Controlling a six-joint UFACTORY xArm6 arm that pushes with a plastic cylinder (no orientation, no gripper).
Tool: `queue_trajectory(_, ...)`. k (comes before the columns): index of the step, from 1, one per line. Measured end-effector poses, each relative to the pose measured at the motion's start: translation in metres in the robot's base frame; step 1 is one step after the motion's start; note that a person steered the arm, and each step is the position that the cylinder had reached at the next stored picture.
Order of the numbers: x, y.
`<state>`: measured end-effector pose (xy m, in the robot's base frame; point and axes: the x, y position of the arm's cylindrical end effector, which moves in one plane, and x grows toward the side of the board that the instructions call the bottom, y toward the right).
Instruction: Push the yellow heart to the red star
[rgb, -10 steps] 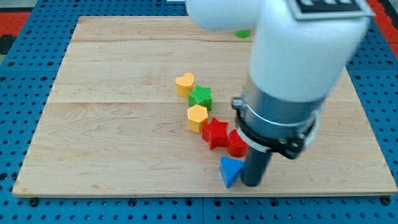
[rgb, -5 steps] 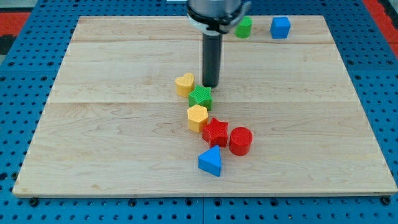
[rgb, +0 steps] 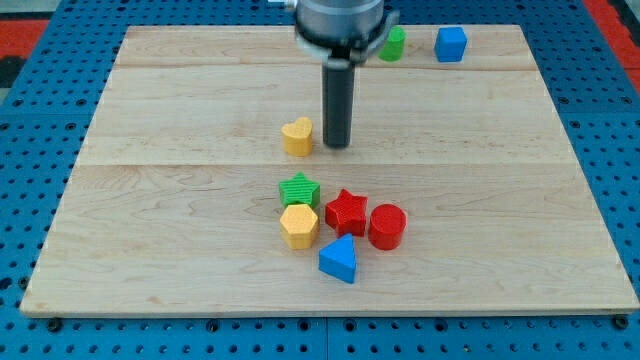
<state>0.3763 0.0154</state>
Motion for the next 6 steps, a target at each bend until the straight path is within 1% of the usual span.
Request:
queue_trajectory(1, -0.038, -0.084)
queue_trajectory(2, 0.030, -0.061)
queue_trajectory(3, 0.039, -0.036)
queue_trajectory(4, 0.002, -0.029)
queue_trajectory(5, 0.072, -0.017)
queue_trajectory(6, 0.093, -0.019)
